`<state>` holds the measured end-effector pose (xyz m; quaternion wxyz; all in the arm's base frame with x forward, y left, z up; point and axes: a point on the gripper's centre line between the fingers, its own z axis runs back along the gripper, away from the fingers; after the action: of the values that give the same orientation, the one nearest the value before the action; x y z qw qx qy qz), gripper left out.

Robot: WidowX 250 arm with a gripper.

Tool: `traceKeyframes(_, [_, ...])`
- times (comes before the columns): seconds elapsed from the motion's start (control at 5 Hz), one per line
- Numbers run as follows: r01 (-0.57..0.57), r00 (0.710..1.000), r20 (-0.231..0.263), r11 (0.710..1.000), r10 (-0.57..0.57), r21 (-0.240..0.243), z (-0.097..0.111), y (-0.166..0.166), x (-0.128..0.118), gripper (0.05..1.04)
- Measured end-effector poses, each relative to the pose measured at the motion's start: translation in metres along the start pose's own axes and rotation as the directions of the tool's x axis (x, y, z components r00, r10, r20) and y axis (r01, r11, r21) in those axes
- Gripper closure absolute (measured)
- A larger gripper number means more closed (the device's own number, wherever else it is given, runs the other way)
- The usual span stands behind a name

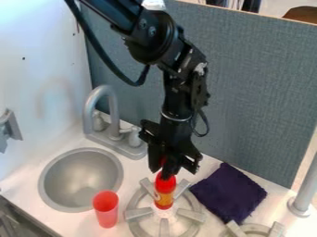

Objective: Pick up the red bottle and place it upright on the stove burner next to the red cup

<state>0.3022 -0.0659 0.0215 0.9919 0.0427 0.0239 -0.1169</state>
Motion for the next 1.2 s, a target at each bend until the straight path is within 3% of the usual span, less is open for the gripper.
traceKeyframes(0.2, [0.039,0.999,-0.004,0.997,-0.039,-0.073,-0.010,-0.003,0.002,0.754])
traceKeyframes(0.8, [0.021,1.000,-0.006,0.999,-0.022,-0.026,-0.019,0.004,0.015,0.754])
traceKeyframes(1.2, [0.025,0.999,-0.039,0.999,-0.026,-0.027,-0.020,0.005,0.014,0.754])
